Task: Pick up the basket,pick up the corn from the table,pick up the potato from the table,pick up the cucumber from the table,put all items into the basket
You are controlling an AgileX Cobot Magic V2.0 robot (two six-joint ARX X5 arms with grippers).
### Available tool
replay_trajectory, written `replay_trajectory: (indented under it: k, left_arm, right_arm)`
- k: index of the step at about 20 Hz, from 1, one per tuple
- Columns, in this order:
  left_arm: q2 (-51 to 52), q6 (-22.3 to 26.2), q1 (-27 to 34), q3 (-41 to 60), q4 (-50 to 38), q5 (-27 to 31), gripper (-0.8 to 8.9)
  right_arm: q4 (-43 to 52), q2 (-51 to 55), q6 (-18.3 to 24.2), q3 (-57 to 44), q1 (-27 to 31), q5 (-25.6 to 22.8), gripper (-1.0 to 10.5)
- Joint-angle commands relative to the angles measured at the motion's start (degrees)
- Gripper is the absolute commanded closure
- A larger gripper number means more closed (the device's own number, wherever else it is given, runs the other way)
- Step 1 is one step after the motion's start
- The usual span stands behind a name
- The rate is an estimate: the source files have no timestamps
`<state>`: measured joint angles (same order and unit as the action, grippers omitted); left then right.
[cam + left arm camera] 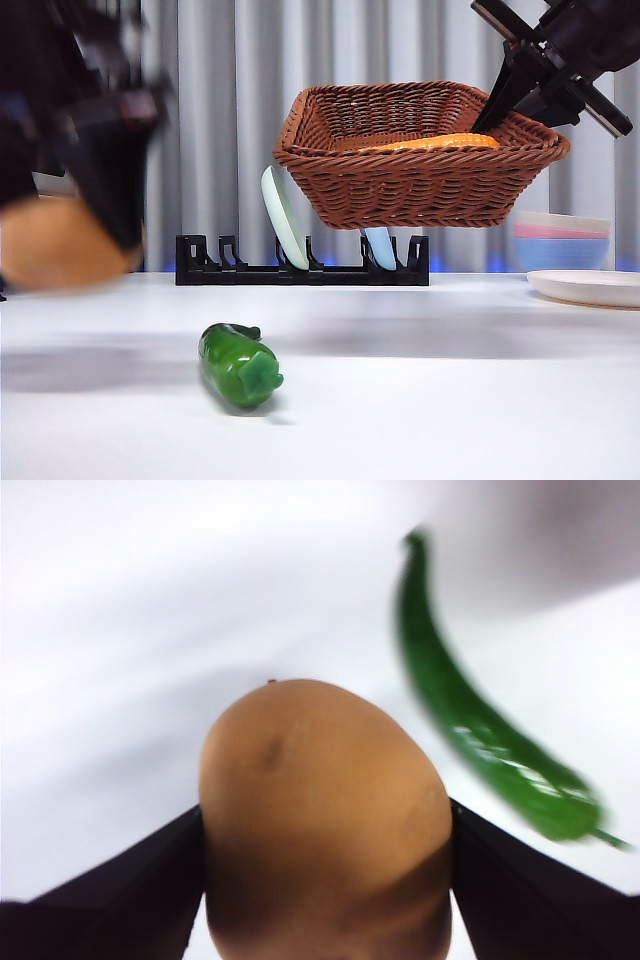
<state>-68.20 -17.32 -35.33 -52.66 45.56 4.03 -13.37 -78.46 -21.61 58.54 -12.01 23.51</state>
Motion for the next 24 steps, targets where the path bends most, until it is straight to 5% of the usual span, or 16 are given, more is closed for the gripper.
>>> replay_trajectory:
  k: [1, 5, 11, 18, 19, 21, 24]
  left_arm:
    - [9.4, 0.8, -0.2, -3.6, 0.7, 0.0, 8.21]
    - [15.6, 1.1, -0.7, -12.9, -14.2, -7.5, 8.21]
    - [-0.5, 1.7, -3.2, -18.8, -20.8, -8.7, 8.21]
    - [-15.5, 7.3, -7.8, -18.8, -21.5, 0.9, 8.03]
    - [-16.1, 7.3, -7.8, -18.7, -21.5, 0.9, 7.03]
    - [-16.2, 6.8, -7.8, -18.7, -21.5, 0.9, 3.12]
    - [-16.1, 4.9, -7.8, -18.8, -21.0, 0.7, 2.5]
  right_arm:
    - [1.4, 0.2, 0.3, 0.0, 0.0, 0.2, 9.5]
    - [1.0, 0.2, 0.2, 0.0, -1.2, 0.6, 9.5]
    - [0.8, 0.2, 0.2, 0.0, -6.7, 0.6, 9.5]
    - [0.4, 0.2, 0.0, 0.0, -10.2, 0.6, 9.5]
    - [0.0, 0.2, 0.0, 0.0, -10.2, 0.6, 9.5]
    - [-0.9, 0.2, 0.0, 0.0, -10.2, 0.6, 9.5]
    - [-1.6, 0.2, 0.0, 0.0, -10.2, 0.6, 9.5]
